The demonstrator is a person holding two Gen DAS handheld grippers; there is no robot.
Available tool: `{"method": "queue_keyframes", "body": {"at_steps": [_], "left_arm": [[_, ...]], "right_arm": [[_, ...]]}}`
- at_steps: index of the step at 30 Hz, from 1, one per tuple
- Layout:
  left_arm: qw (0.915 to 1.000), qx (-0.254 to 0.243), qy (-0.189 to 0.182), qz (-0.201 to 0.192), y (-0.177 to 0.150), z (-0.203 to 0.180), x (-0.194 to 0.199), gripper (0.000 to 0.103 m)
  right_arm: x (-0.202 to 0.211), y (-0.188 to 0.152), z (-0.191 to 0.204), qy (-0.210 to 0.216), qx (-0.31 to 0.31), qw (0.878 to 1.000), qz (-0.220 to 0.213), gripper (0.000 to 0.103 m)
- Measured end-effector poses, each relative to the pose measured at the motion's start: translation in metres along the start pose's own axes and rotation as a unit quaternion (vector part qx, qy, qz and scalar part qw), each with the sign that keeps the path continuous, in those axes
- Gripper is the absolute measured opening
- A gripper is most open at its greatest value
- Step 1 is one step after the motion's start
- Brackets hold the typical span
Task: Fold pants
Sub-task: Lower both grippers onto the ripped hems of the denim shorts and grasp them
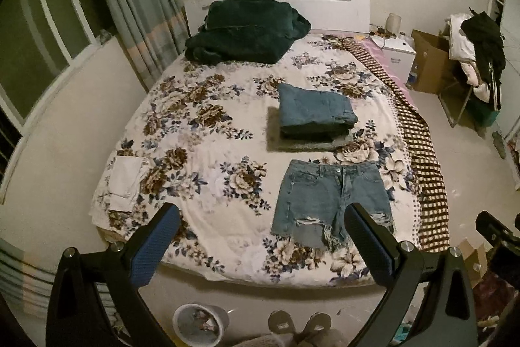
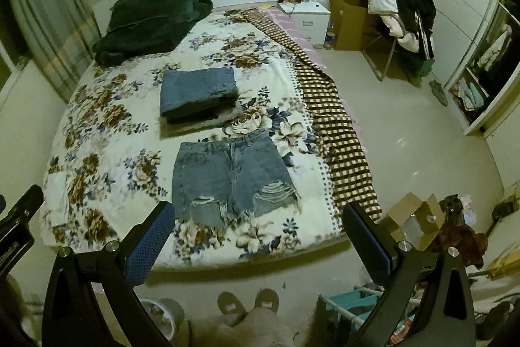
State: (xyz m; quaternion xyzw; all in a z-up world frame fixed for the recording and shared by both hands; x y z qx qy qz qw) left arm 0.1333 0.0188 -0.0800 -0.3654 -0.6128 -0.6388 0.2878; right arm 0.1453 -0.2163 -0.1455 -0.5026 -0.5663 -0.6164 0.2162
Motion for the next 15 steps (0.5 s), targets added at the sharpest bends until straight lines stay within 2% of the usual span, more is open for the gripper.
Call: {"method": "queue_keyframes", "body": {"at_steps": [4, 10, 15], "left_arm": [[0.9997, 0.001, 0.012, 0.021, 0.007, 0.003, -0.048, 0.103], [0.9974, 0.021, 0.035, 0.06, 0.011, -0.014, -0.144, 0.103], [0.9909, 0.041, 0.067, 0.11, -0.005, -0.054, -0.239, 0.103]], "right_arm": [[-0.056, 0.02, 0.018, -0.003, 0.009, 1.0, 0.014, 0.103], [-0.163, 0.052, 0.032, 0.003, 0.049, 0.997, 0.062, 0.103], [-0.283, 0.082, 0.025, 0.059, 0.055, 0.987, 0.137, 0.103]]}}
Point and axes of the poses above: each gripper's, at about its wrist camera, not at the fingertips, and x roughly against the way its jaws point, z to its left, y to its top, the point moved 3 cm from there along -x, roughly the way its jaws point, and after that the axes turned 10 degrees about -y, right-handed, at the moved point
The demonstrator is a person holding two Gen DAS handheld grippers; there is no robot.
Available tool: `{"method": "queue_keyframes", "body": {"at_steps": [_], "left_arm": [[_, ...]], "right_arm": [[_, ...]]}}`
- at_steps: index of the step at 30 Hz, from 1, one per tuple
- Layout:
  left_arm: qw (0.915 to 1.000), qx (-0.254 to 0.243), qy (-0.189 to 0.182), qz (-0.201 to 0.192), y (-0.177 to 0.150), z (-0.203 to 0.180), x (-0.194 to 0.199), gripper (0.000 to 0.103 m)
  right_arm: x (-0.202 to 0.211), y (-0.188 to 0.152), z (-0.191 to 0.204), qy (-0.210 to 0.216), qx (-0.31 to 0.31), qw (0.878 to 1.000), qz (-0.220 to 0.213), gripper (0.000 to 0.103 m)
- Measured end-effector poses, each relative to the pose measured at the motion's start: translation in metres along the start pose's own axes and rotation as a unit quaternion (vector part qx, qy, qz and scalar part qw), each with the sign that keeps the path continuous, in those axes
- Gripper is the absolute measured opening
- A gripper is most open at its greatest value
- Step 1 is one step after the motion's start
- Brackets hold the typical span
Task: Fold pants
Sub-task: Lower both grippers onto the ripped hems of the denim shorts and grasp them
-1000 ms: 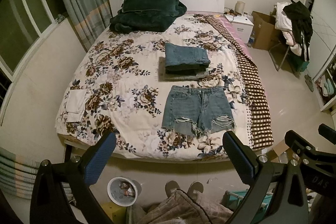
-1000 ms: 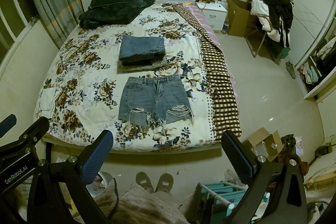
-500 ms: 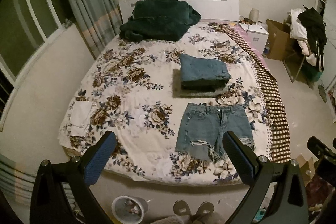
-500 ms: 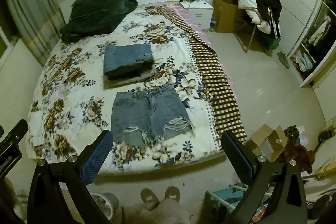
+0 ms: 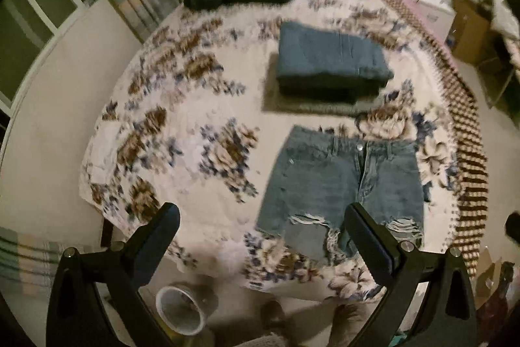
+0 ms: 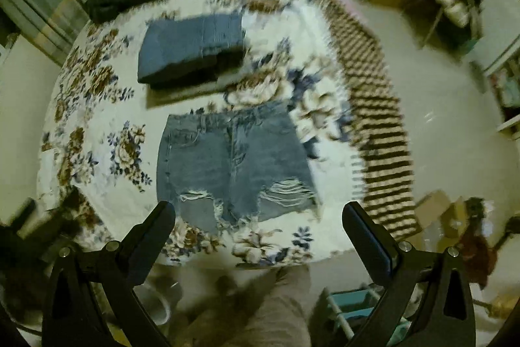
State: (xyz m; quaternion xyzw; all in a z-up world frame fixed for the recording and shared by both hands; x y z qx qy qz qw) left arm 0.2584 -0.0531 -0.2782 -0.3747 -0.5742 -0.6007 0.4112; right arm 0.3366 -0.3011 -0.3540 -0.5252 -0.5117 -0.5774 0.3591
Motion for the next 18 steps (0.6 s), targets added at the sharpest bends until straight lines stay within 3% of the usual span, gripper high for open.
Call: {"method": "queue_keyframes", "body": {"at_steps": [3, 9, 15, 18], "left_arm": [[0.9994, 0.016, 0.002, 0.03, -0.012, -0.04, -0.052, 0.103], [0.9925, 0.027, -0.027, 0.116, -0.069, -0.147, -0.154, 0.103], [0.9885, -0.02, -0.047, 0.143, -0.118, -0.248, -0.217, 0.103], [0.9842, -0.019, -0.065, 0.164, -0.136, -0.277, -0.24, 0.103]], "right_arm": [[-0.075, 0.039, -0.023, 0.028, 0.004, 0.998, 0.047, 0.102], [-0.226, 0.09, -0.073, 0.051, 0.029, 0.99, 0.124, 0.077], [-0.341, 0.098, -0.099, 0.057, 0.061, 0.98, 0.182, 0.076], [-0.382, 0.098, -0.098, 0.074, 0.071, 0.975, 0.197, 0.076]]}}
Point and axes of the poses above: each gripper's, at about its wrist camera, not at the fingertips, and x roughly against the way its jaws point, z to its left, y to its top, the point moved 3 cm from there along -x, roughly the way its jaws point, and after that the axes turned 10 degrees about -y, right-handed, at the moved point
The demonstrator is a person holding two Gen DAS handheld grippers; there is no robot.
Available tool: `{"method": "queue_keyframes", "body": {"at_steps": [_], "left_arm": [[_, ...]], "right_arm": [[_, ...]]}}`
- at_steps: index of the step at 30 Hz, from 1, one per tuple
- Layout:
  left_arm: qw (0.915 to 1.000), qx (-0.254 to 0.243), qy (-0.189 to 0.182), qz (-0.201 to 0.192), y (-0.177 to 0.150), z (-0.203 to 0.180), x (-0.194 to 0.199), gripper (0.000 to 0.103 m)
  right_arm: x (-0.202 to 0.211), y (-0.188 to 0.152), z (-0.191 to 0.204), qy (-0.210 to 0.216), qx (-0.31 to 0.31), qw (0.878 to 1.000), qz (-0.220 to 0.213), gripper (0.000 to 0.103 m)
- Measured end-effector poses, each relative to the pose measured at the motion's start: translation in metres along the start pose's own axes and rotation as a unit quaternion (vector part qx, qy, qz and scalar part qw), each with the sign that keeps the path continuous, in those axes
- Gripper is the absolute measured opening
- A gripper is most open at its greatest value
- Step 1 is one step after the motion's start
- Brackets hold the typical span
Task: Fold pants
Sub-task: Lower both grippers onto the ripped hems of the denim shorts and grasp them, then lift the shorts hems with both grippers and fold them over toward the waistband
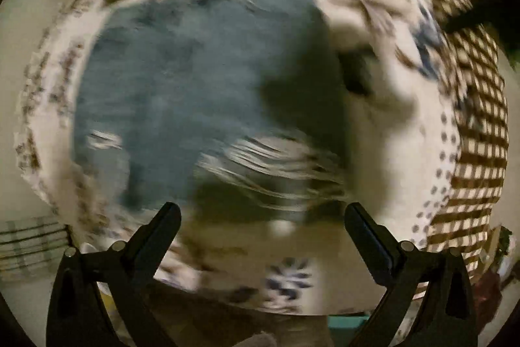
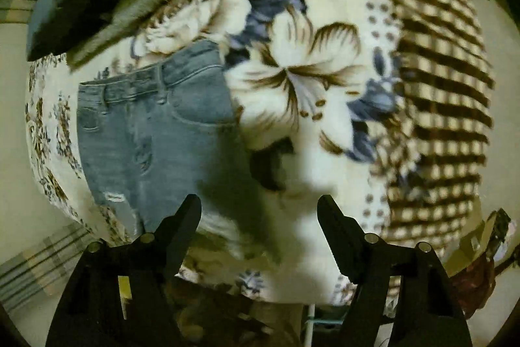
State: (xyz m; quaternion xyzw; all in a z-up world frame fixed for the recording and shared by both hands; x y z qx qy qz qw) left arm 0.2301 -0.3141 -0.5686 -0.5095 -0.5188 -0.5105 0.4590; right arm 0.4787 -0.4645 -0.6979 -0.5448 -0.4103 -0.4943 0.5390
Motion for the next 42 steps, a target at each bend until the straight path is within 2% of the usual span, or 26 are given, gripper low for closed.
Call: {"method": "queue_keyframes", "body": {"at_steps": [3, 6, 9, 11, 12, 14, 16, 18, 20, 21, 23, 28, 31, 34, 37, 38, 42], "left_arm": [[0.9998, 0.006, -0.013, 0.012, 0.0, -0.018, -0.025, 0.1], [0.9993, 0.016, -0.022, 0.025, 0.005, -0.024, -0.043, 0.088], [0.9985, 0.033, -0.03, 0.032, 0.011, -0.019, -0.055, 0.066], [0.9979, 0.046, -0.033, 0.032, 0.014, -0.011, -0.059, 0.044], [0.9976, 0.055, -0.034, 0.027, 0.016, -0.006, -0.061, 0.039], [0.9967, 0.069, -0.038, 0.016, 0.017, 0.006, -0.058, 0.019], [0.9962, 0.072, -0.048, 0.002, 0.019, 0.013, -0.055, 0.009], [0.9959, 0.071, -0.057, -0.004, 0.018, 0.02, -0.05, 0.006], [0.9954, 0.071, -0.064, -0.01, 0.016, 0.029, -0.045, 0.004], [0.9949, 0.072, -0.07, -0.013, 0.016, 0.034, -0.04, 0.004], [0.9939, 0.075, -0.077, -0.024, 0.016, 0.046, -0.026, 0.004], [0.99, 0.095, -0.091, -0.052, 0.017, 0.087, 0.016, 0.004], [0.9856, 0.118, -0.098, -0.071, 0.021, 0.118, 0.051, 0.004], [0.9781, 0.151, -0.105, -0.097, 0.017, 0.165, 0.083, 0.004], [0.9715, 0.178, -0.106, -0.115, 0.011, 0.18, 0.094, 0.004], [0.9687, 0.189, -0.107, -0.121, 0.012, 0.187, 0.099, 0.004], [0.9576, 0.227, -0.098, -0.149, 0.006, 0.234, 0.11, 0.003]], "right_arm": [[-0.026, 0.017, 0.001, 0.017, 0.011, 1.0, 0.0, 0.076], [-0.043, 0.032, 0.009, 0.041, 0.017, 0.999, 0.0, 0.076], [-0.053, 0.049, 0.02, 0.057, 0.02, 0.998, -0.004, 0.076], [-0.057, 0.058, 0.026, 0.068, 0.02, 0.997, -0.011, 0.076], [-0.058, 0.064, 0.029, 0.078, 0.017, 0.997, -0.015, 0.076], [-0.061, 0.075, 0.031, 0.098, 0.011, 0.995, -0.019, 0.076], [-0.064, 0.085, 0.036, 0.124, 0.002, 0.992, -0.02, 0.074], [-0.067, 0.091, 0.041, 0.144, 0.004, 0.989, -0.02, 0.061], [-0.069, 0.094, 0.05, 0.156, 0.015, 0.987, -0.018, 0.028], [-0.069, 0.094, 0.056, 0.15, 0.022, 0.988, -0.02, 0.025], [-0.062, 0.09, 0.063, 0.128, 0.033, 0.991, -0.036, 0.01], [-0.031, 0.076, 0.074, 0.122, 0.036, 0.99, -0.065, 0.006], [-0.006, 0.066, 0.097, 0.108, 0.052, 0.989, -0.081, 0.005], [0.017, 0.058, 0.128, 0.095, 0.063, 0.989, -0.095, 0.005], [0.039, 0.054, 0.154, 0.082, 0.079, 0.988, -0.108, 0.004], [0.045, 0.053, 0.173, 0.076, 0.089, 0.987, -0.114, 0.004], [0.059, 0.047, 0.228, 0.062, 0.118, 0.983, -0.129, 0.004]]}}
Point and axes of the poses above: each gripper's, at about its wrist camera, not at the fingertips, and x roughly against the way its jaws point, z to its left, y to its top, the point moved 3 cm from there along -x, roughly the way its jaws point, and after that the axes turned 10 degrees about -y, right-handed, at the moved point
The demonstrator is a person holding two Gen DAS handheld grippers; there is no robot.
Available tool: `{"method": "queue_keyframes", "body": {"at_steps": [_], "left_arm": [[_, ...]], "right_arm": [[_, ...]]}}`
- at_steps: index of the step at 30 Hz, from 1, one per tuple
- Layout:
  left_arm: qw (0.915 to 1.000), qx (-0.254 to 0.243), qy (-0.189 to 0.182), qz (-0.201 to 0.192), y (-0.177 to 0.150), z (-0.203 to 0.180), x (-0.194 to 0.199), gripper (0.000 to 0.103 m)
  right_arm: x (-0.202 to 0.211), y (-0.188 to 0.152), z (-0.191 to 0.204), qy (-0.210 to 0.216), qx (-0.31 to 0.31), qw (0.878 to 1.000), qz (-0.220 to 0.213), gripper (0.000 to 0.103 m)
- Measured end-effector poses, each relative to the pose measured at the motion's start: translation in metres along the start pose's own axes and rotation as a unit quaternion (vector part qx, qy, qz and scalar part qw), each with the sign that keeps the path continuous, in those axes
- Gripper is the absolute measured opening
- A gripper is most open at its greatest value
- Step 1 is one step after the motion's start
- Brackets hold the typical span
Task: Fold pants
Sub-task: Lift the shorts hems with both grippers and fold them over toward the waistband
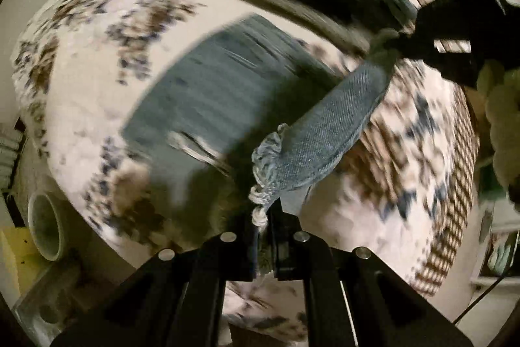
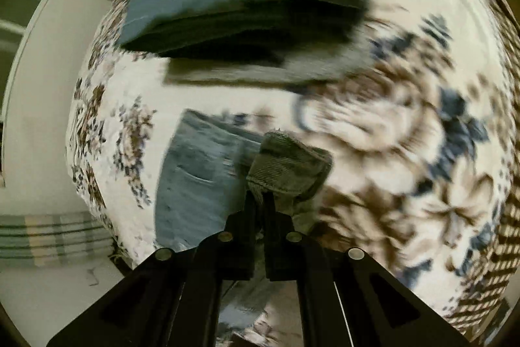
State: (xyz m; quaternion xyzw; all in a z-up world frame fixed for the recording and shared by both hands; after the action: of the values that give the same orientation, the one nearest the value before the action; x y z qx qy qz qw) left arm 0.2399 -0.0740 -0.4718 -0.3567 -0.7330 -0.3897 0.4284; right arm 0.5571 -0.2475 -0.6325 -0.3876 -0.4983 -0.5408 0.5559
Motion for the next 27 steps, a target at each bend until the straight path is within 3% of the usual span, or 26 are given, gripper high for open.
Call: {"method": "queue_keyframes", "body": {"at_steps": [6, 11, 22, 25, 27], "left_arm": [[0.9988, 0.038, 0.013, -0.029, 0.035, 0.063, 0.011, 0.003], [0.9972, 0.065, 0.028, -0.024, 0.059, 0.119, -0.003, 0.003], [0.9924, 0.107, 0.059, -0.006, 0.076, 0.191, -0.05, 0.008], [0.9896, 0.132, 0.057, -0.005, 0.071, 0.193, -0.047, 0.008], [0.9882, 0.137, 0.066, -0.013, 0.067, 0.189, -0.037, 0.015]], "right_arm": [[-0.026, 0.025, 0.106, -0.013, 0.053, 0.998, -0.007, 0.004], [-0.071, 0.043, 0.179, -0.043, 0.093, 0.995, 0.005, 0.004], [-0.154, 0.053, 0.225, -0.095, 0.138, 0.985, 0.042, 0.006], [-0.156, 0.054, 0.225, -0.062, 0.134, 0.987, 0.062, 0.02], [-0.147, 0.053, 0.222, -0.024, 0.133, 0.989, 0.066, 0.06]]}}
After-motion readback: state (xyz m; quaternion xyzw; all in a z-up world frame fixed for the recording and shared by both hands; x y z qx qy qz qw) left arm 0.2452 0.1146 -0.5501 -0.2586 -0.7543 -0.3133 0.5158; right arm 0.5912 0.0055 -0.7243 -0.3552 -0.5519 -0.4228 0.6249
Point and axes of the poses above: each gripper's, at about its wrist camera, not at the fingertips, and x roughly against the way its jaws point, z to its left, y to its top, the point moved 3 cm from there along -x, roughly the way its jaws point, and after that the axes turned 10 degrees about -y, right-handed, at the moved point
